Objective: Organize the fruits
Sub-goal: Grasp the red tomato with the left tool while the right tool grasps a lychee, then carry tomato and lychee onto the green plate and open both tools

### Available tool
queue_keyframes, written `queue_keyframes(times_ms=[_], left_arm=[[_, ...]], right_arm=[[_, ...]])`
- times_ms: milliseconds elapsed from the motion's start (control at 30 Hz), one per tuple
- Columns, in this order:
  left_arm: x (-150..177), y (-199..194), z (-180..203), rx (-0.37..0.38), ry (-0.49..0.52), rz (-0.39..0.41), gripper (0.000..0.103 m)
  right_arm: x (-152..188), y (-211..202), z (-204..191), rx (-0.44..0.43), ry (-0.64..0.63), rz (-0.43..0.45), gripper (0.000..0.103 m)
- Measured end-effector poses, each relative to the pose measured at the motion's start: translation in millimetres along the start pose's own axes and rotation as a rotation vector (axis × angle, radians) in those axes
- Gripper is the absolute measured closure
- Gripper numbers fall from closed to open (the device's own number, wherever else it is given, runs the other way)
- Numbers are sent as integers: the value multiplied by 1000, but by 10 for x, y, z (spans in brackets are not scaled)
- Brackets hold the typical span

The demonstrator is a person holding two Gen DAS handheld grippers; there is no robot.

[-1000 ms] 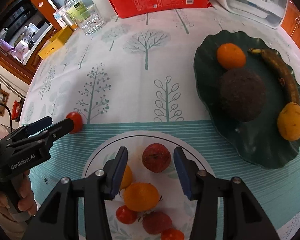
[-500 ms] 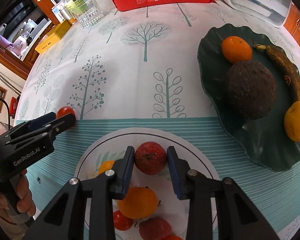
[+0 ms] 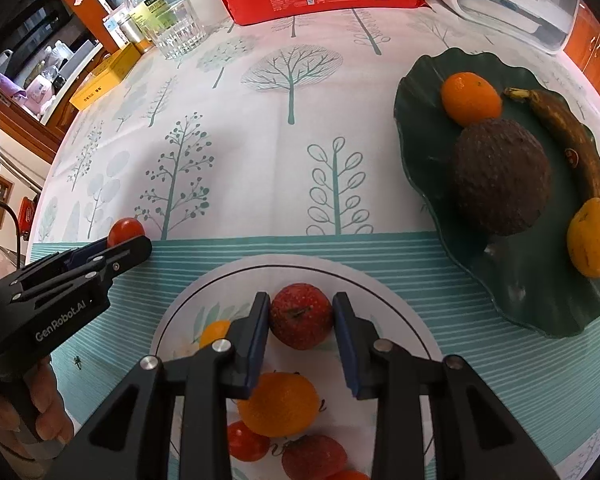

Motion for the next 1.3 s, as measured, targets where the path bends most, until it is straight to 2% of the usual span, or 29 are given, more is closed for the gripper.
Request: queue_keyframes(times_ms=[400,867,1067,1300], left_arm=[[118,-435,164,4,29,31,73],[386,-964,808,15,147,65,73],[236,-1201,1129,28,197,89,73],[-117,-1530,1568,76,241,124,73]], right_arm=[[41,-363,-35,-40,1,74,71],[319,-958,229,-92,43,166,71],[356,-1189,460,-47,54,171,71],[88,-1812,757,-20,22,271,71]])
Point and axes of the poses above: each gripper's, at about its wrist camera, not at the fingertips, and y roughly the way its jaws point, z to its right, x to its underside, the point moved 2 cm from there along y, roughly the way its jaws point, and after that the axes turned 5 degrees about -x, right-handed, at the moved point
